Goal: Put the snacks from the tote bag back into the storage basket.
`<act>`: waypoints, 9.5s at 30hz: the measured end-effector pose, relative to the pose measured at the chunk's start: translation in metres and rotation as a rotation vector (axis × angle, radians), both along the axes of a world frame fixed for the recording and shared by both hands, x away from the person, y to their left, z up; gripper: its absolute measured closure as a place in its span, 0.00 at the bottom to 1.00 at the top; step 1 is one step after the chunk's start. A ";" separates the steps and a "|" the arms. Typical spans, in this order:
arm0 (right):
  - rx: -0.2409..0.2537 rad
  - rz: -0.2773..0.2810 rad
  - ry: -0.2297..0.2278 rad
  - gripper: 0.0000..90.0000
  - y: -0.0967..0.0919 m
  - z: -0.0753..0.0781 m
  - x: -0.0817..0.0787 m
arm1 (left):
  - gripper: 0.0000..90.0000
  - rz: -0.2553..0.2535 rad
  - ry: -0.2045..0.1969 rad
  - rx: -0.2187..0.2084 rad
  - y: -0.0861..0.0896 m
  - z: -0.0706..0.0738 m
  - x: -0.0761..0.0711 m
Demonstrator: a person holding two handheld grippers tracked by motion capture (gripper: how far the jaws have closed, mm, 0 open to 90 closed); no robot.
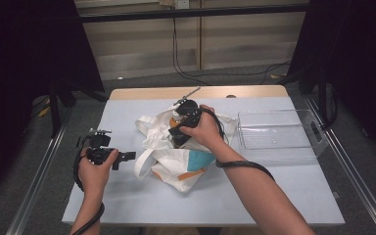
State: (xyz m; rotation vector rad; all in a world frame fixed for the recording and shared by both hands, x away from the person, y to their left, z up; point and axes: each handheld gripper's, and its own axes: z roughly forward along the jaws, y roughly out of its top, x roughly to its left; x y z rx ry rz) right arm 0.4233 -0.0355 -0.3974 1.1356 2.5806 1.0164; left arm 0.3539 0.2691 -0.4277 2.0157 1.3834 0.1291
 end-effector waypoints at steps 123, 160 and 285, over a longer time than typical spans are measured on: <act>-0.188 -0.043 0.236 0.34 -0.078 0.102 0.006 | 0.06 0.024 -0.018 0.026 0.006 0.003 -0.005; -0.212 -0.068 0.253 0.33 -0.110 0.122 -0.001 | 0.05 -0.042 -0.009 0.033 0.003 -0.001 -0.007; -0.251 -0.222 0.302 0.33 -0.206 0.101 -0.027 | 0.05 -0.045 -0.040 0.041 0.005 0.003 -0.011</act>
